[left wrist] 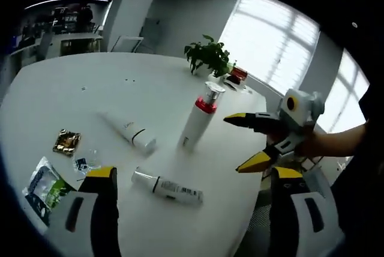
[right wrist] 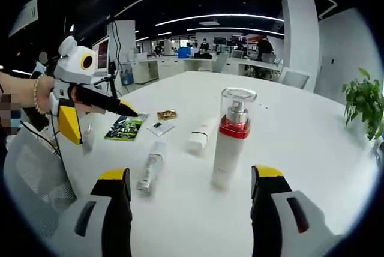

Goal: Arrange the skincare products in the storage area until every visible bottle or jar stands upright without overlapping.

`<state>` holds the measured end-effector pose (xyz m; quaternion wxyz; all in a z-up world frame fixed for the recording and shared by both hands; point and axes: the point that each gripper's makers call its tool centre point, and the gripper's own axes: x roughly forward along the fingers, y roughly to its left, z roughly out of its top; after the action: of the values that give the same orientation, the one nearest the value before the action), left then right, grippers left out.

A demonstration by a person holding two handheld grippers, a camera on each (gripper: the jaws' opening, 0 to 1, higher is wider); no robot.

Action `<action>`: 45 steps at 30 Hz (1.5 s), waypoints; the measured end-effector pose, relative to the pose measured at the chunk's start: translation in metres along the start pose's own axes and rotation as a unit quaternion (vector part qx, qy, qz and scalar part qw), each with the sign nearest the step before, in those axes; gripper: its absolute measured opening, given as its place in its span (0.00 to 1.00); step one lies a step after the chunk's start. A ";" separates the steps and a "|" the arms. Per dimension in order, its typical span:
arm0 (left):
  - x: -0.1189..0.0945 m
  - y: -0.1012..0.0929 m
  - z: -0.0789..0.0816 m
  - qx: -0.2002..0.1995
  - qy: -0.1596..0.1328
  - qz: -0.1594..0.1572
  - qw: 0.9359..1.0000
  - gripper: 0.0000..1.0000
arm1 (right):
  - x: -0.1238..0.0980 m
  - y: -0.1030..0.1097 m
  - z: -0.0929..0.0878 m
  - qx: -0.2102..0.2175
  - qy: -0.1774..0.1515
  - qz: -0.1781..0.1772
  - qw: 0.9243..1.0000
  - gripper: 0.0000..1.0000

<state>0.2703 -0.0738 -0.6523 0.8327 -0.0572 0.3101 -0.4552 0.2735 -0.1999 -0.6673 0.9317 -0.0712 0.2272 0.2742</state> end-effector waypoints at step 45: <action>-0.119 0.019 -0.078 -0.010 -0.030 0.125 0.992 0.98 | -0.038 0.036 -0.011 -0.002 0.018 -0.034 0.999 0.77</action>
<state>0.1930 0.0463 -0.6667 0.8916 -0.0403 0.2941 -0.3420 0.2217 -0.1907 -0.6594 0.9362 -0.0854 0.2408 0.2413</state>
